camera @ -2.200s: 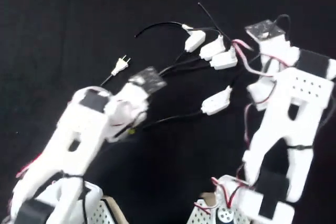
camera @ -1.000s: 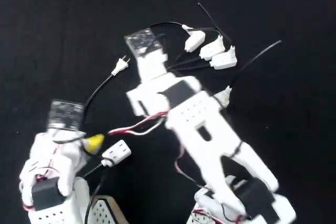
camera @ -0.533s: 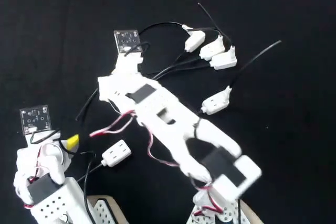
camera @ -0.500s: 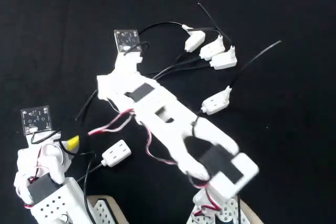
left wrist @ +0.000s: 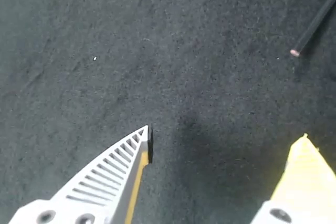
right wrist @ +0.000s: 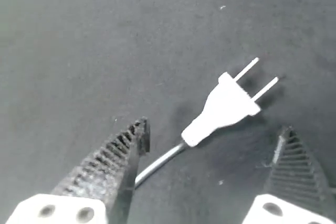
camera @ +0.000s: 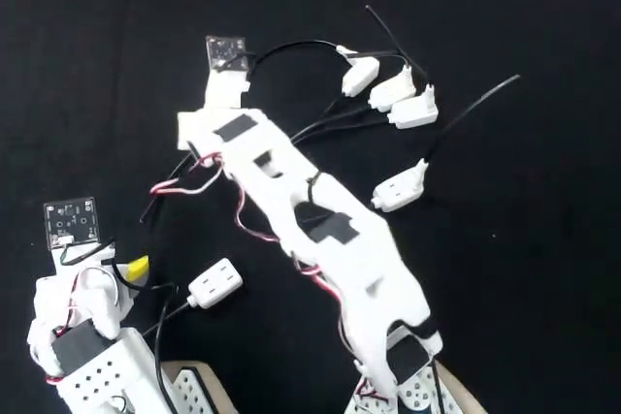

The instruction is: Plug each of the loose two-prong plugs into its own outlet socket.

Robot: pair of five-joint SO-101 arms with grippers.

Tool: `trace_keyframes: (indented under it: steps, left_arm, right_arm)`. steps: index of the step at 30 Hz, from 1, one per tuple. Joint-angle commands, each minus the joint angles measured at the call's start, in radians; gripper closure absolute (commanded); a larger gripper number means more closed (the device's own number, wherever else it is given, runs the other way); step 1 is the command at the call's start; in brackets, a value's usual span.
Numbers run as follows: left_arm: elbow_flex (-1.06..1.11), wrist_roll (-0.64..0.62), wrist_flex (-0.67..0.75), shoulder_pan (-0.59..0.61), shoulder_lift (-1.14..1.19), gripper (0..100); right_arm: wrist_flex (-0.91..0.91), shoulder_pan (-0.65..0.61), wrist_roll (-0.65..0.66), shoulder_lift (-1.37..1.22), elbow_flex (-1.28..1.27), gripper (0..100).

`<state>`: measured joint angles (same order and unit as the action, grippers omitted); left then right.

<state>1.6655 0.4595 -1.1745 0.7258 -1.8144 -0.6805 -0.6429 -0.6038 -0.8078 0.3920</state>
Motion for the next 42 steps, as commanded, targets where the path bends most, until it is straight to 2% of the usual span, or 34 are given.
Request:
trace_keyframes:
  steps: [1,9,13,20,32,38,42]
  left_arm:
    - [-0.005,0.005,0.017,0.012,-0.008,60]
    - [-0.005,0.005,0.014,0.012,-0.008,60]
    - [-0.005,0.005,0.014,0.012,-0.008,60]
    - [-0.004,0.005,0.014,0.012,-0.008,60]
    - [-0.004,0.005,0.014,0.012,-0.008,60]
    - [-0.004,0.005,0.014,-0.010,-0.008,60]
    - [-0.004,0.005,0.014,-0.010,-0.008,60]
  right_arm:
    - [-0.150,0.035,0.000,-0.091,0.251,65.5]
    - [-0.479,0.034,0.003,-0.360,0.737,93.6]
    - [-0.600,0.028,0.061,-0.475,0.960,98.6]
    - [-0.832,-0.011,0.087,-0.587,1.288,98.6]
    - [-0.902,-0.051,0.060,-0.512,1.279,97.5]
    - [-0.859,-0.087,0.003,-0.507,1.279,79.2]
    - [-0.749,-0.080,0.005,-0.536,1.248,76.6]
